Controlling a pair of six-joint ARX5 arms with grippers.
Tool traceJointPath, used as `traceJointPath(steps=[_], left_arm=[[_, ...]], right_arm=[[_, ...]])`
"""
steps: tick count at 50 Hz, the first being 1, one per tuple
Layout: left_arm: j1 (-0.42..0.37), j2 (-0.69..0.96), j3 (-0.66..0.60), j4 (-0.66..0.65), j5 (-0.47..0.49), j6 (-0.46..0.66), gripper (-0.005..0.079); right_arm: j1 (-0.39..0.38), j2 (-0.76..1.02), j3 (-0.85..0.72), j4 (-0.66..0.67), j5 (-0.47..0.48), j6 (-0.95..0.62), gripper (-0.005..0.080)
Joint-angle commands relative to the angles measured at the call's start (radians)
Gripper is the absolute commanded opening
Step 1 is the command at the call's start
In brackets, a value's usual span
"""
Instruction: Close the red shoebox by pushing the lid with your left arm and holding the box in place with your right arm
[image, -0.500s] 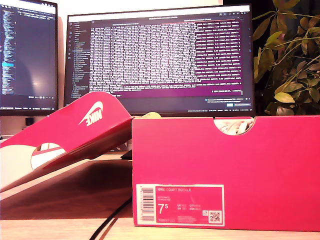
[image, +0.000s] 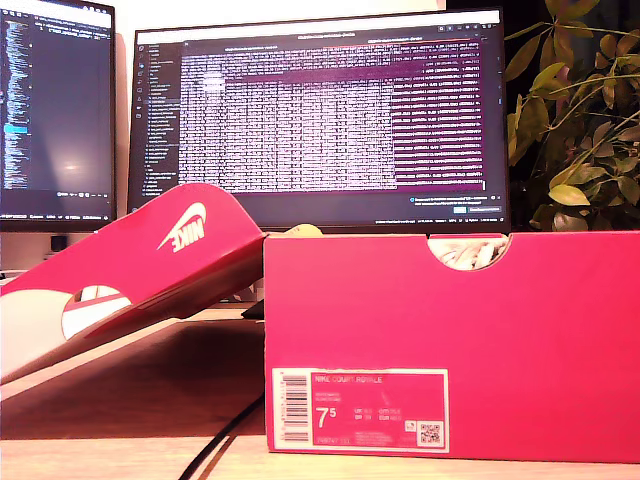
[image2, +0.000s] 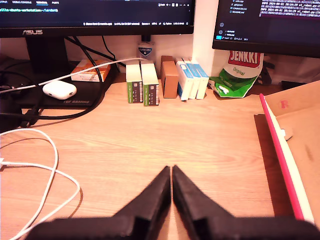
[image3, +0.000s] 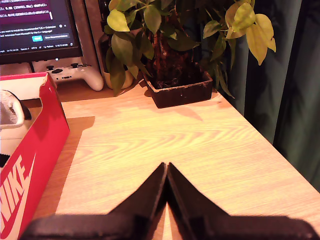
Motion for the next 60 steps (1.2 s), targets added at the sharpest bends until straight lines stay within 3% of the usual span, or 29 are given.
traceJointPath(steps=[1,24,30,37,44,60], left_arm=[[0.003,-0.008,-0.031,-0.015,0.002,-0.003,-0.0018],[0.003,-0.008,-0.031,-0.015,0.010,-0.003,-0.0018],[0.003,-0.008,-0.031,-0.012,0.015,-0.039,-0.0018],[0.002,-0.008,-0.023,-0.002,0.108,-0.122,-0.0019],[0.002,-0.008,0.019,0.002,0.171,-0.171,-0.0019],[0.002,0.071,0.167,-0.019,0.274,-0.240,-0.0019]], right_arm=[[-0.006,-0.006,-0.018,0.014,-0.003,0.013,-0.0012],[-0.006,-0.006,-0.018,0.017,-0.004,0.034,-0.0012],[-0.006,-0.006,-0.018,0.019,-0.034,0.172,-0.0012],[-0.006,-0.006,-0.012,0.063,-0.128,0.305,-0.0012],[-0.006,-0.006,0.027,0.085,-0.233,0.319,-0.0012],[-0.006,0.035,0.166,0.029,-0.286,0.330,-0.0012]])
